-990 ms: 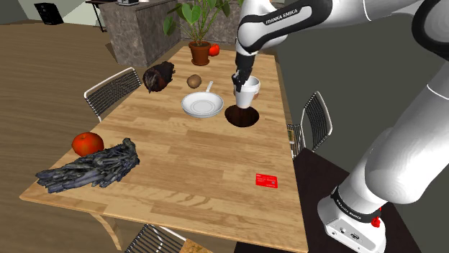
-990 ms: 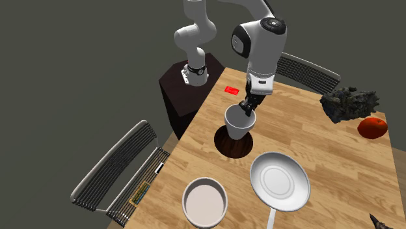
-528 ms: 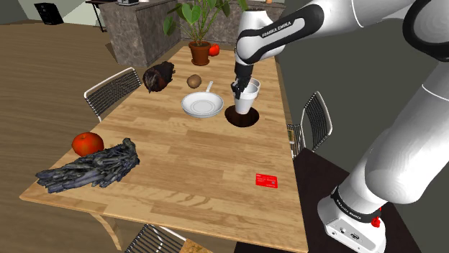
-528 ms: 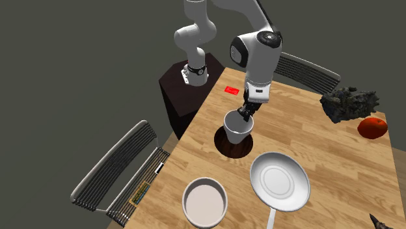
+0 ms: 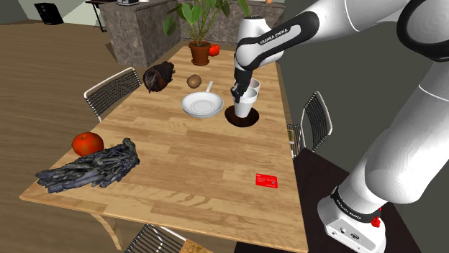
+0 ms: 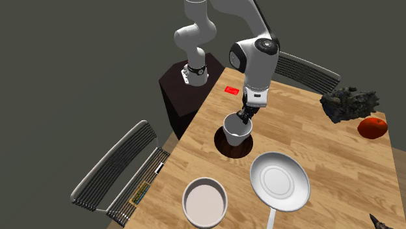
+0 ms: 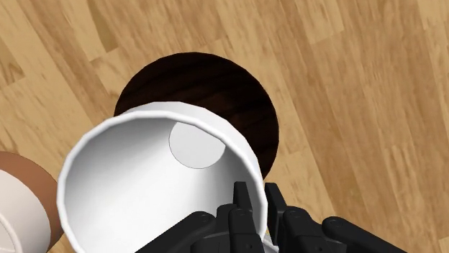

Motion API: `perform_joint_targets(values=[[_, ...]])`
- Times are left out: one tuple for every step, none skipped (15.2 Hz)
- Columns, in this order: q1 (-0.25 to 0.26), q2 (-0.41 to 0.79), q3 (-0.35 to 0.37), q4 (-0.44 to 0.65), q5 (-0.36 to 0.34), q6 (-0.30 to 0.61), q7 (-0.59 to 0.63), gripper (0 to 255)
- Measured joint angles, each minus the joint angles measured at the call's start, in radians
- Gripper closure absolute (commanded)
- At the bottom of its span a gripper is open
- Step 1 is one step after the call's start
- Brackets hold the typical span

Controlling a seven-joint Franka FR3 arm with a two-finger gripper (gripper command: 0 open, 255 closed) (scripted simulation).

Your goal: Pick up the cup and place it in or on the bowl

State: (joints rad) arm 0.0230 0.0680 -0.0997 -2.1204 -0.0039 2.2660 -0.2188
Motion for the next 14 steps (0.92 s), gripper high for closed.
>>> perform_joint_targets(values=[[0.0, 0.0, 0.0, 0.0, 0.0, 0.0, 0.0, 255], [0.0, 0.0, 0.0, 0.0, 0.0, 0.0, 0.0, 255], [0.0, 0.0, 0.0, 0.0, 0.0, 0.0, 0.0, 0], [0.0, 0.0, 0.0, 0.0, 0.0, 0.0, 0.0, 0], [0.0, 0.0, 0.0, 0.0, 0.0, 0.001, 0.0, 0], [0.0, 0.0, 0.0, 0.0, 0.0, 0.001, 0.0, 0], [0.0, 0.0, 0.0, 0.0, 0.0, 0.001, 0.0, 0], [0.0, 0.0, 0.0, 0.0, 0.0, 0.001, 0.0, 0], [0.0, 0.0, 0.0, 0.0, 0.0, 0.001, 0.0, 0], [0.0, -0.008, 0.0, 0.007, -0.001, -0.014, 0.001, 0], [0.001, -0.022, 0.001, 0.015, -0.002, -0.036, 0.003, 0], [0.0, -0.034, -0.001, 0.031, -0.004, -0.064, 0.0, 0], [0.002, -0.049, 0.001, 0.04, -0.006, -0.086, 0.005, 0], [0.001, -0.054, 0.0, 0.052, -0.006, -0.103, 0.003, 0]])
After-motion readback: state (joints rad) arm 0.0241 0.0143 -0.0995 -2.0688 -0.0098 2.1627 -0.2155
